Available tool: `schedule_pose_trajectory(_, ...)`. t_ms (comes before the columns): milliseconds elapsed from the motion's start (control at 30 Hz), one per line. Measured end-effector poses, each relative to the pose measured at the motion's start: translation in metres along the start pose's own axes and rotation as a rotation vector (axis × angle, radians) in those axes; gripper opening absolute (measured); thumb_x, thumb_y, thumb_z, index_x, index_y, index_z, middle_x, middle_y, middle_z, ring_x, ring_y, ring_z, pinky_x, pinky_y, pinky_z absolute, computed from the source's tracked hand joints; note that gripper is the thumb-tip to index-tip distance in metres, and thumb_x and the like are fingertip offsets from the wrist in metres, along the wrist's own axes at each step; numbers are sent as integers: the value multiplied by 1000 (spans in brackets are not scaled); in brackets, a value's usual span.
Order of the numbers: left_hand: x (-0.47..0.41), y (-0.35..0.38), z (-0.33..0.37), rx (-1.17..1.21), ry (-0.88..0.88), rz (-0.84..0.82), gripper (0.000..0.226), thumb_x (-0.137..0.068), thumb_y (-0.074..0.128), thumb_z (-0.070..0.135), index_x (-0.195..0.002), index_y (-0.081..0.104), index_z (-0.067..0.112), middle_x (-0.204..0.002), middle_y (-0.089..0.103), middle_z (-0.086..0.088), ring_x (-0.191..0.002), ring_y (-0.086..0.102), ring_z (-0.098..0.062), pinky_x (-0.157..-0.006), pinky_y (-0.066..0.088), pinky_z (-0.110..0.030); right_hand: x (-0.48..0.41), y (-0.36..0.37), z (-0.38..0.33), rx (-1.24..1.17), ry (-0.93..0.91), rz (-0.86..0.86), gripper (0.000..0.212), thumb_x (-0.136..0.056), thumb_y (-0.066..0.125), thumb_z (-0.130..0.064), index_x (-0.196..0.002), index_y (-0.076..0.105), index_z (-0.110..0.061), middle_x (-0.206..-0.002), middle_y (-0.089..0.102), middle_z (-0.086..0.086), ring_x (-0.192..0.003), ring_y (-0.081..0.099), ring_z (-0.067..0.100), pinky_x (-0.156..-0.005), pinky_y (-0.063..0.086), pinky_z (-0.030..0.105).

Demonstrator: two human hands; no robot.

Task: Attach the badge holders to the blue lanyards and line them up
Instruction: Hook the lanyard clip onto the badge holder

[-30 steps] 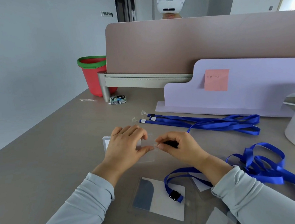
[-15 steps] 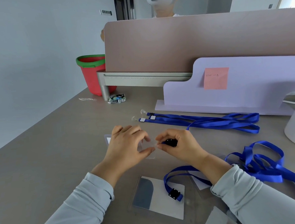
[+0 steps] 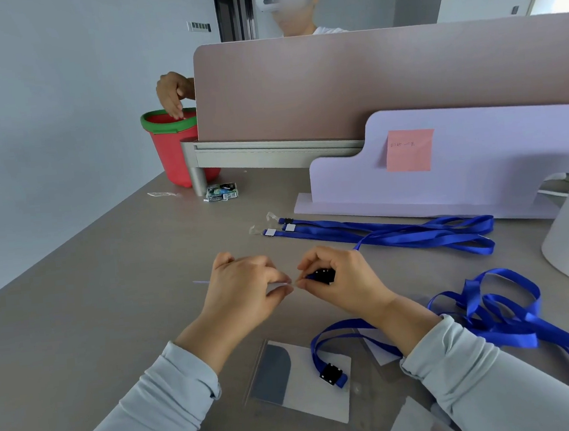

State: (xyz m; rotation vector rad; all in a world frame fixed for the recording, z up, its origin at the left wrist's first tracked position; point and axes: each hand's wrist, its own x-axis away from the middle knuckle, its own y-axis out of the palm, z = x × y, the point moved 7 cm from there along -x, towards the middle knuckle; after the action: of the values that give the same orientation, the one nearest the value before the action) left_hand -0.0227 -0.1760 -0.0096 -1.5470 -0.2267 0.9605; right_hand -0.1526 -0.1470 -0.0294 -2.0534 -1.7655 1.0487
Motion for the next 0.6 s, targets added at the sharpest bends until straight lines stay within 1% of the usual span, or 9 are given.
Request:
schedule_pose_trajectory(67,1,-2,-1,27,14,45,17,-83,61,44,-93,72,37,-91,67,14,-81,62,-9,-76,14,-26,0,1,1,25,3,-12,14,-81,70,-17,-94,68,-16,-81,64,-14,-74,60,-11,-75,46,5)
schedule_pose_trajectory(133,2,-5,-2,40,6,70,17,-79,61,44,-86,74,35,-83,68,14,-73,62,-8,-73,15,-27,0,3,0,68,-21,-38,13,-84,67,-17,-95,72,-15,-84,66,-10,-73,59,-6,-74,47,6)
schedule_pose_trajectory(200,2,-7,-2,43,-6,64,21,-78,58,46,-86,73,35,-82,67,15,-73,61,-6,-70,12,-26,0,4,-1,86,-34,-54,12,-85,65,-16,-94,73,-14,-85,68,-7,-73,59,-2,-73,47,8)
schedule_pose_trajectory(300,2,-7,-1,48,2,48,19,-80,59,46,-86,73,36,-83,66,16,-73,61,-4,-68,11,-24,0,3,-3,92,-42,-65,13,-85,64,-13,-95,73,-12,-88,71,-2,-76,61,4,-75,49,14)
schedule_pose_trajectory(400,2,-5,0,52,16,38,19,-73,57,47,-77,73,37,-74,65,17,-64,60,-3,-65,10,-24,0,4,-4,106,-49,-82,13,-86,63,-13,-95,72,-11,-88,71,0,-78,62,7,-77,51,18)
schedule_pose_trajectory(500,2,-5,0,58,12,55,17,-70,58,46,-73,72,37,-69,63,17,-64,58,-4,-65,10,-24,0,4,-5,112,-55,-89,13,-86,62,-13,-94,72,-11,-87,70,-1,-77,61,6,-76,50,17)
schedule_pose_trajectory(600,3,-6,0,67,1,89,26,-72,49,49,-71,72,36,-69,63,18,-67,55,-4,-67,12,-24,0,5,-5,108,-57,-95,13,-86,62,-13,-94,71,-11,-85,67,-5,-73,58,2,-72,47,12)
